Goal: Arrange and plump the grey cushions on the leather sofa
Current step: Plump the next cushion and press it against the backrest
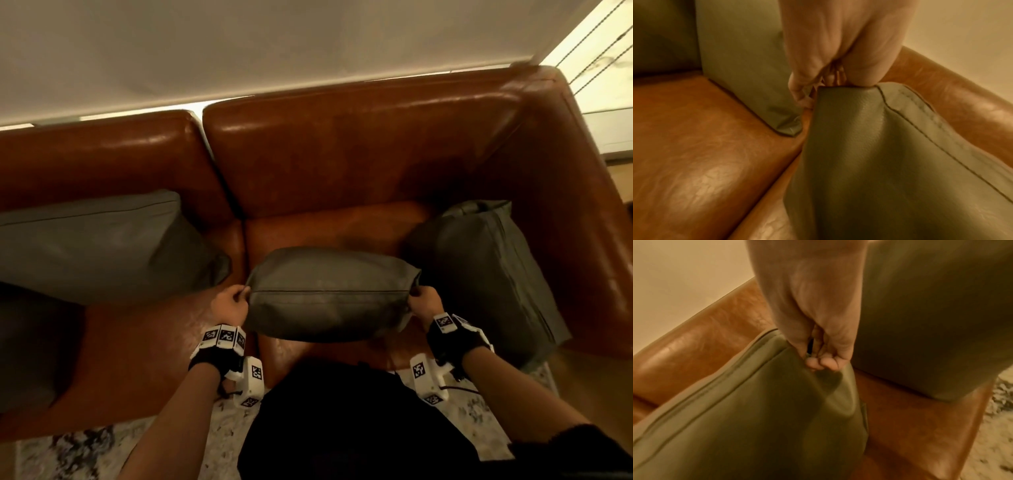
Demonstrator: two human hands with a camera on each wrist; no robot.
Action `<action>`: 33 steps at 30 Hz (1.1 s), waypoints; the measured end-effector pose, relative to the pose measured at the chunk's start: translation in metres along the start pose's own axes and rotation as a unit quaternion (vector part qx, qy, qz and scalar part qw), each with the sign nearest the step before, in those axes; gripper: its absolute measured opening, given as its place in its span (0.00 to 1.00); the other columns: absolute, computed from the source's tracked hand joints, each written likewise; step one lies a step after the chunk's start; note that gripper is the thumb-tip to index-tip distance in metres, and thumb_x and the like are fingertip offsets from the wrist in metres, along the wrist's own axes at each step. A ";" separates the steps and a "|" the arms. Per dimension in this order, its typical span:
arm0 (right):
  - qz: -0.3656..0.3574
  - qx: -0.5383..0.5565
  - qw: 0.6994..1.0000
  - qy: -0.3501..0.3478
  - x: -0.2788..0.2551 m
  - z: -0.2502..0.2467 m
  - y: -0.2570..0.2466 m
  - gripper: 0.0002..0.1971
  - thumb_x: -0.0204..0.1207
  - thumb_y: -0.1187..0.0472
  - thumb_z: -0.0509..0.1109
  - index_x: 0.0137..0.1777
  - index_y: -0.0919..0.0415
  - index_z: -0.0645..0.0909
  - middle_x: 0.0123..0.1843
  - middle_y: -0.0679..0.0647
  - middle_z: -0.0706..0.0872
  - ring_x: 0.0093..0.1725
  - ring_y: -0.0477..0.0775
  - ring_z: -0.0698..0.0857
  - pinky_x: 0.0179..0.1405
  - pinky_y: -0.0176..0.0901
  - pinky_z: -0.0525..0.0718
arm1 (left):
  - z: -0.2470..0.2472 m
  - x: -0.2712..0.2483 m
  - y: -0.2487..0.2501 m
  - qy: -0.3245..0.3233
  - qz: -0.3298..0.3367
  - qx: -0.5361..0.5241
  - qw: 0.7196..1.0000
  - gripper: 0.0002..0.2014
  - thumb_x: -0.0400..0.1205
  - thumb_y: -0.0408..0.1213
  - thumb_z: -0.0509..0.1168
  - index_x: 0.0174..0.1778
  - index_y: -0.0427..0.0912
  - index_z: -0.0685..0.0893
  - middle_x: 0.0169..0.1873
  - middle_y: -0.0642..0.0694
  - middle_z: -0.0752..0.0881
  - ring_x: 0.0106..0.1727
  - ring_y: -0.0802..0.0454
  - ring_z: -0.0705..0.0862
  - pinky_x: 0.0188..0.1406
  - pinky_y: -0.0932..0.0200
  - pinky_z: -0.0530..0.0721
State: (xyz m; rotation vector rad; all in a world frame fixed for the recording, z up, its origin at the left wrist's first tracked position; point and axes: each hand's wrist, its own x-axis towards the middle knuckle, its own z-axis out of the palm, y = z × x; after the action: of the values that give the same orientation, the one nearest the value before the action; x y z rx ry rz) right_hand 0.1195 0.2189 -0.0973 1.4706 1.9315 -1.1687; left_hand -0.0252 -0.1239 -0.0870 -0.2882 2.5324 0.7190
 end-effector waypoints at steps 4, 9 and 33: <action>0.005 -0.003 0.999 0.035 -0.005 -0.008 0.004 0.11 0.78 0.64 0.66 0.50 0.72 0.83 0.54 0.70 0.87 0.54 0.70 0.85 0.50 0.53 0.83 | -0.003 -0.006 0.000 -0.036 -0.092 -0.278 0.956 0.13 0.86 0.36 0.57 0.50 0.32 0.84 0.49 0.37 0.85 0.60 0.40 0.80 0.57 0.55 0.76; 0.024 0.030 0.996 0.083 -0.003 0.000 0.005 0.25 0.73 0.60 0.73 0.65 0.71 0.70 0.67 0.71 0.76 0.63 0.73 0.78 0.62 0.62 0.80 | 0.001 -0.018 -0.006 -0.177 -0.240 -0.519 0.801 0.22 0.86 0.44 0.51 0.69 0.33 0.74 0.66 0.36 0.78 0.73 0.39 0.73 0.77 0.46 0.66; -0.345 -0.074 0.923 -0.154 -0.102 0.056 -0.147 0.11 0.81 0.59 0.64 0.36 0.58 0.77 0.32 0.53 0.80 0.39 0.60 0.82 0.41 0.45 0.72 | -0.014 -0.059 0.087 -0.042 0.176 -0.201 0.963 0.12 0.80 0.45 0.65 0.47 0.39 0.85 0.43 0.45 0.87 0.47 0.56 0.84 0.52 0.59 0.81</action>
State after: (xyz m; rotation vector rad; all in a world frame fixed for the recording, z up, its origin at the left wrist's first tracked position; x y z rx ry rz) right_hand 0.0086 0.1048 0.0025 0.4696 2.3010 -1.3845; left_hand -0.0080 -0.0539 -0.0083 0.0659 2.3615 1.3577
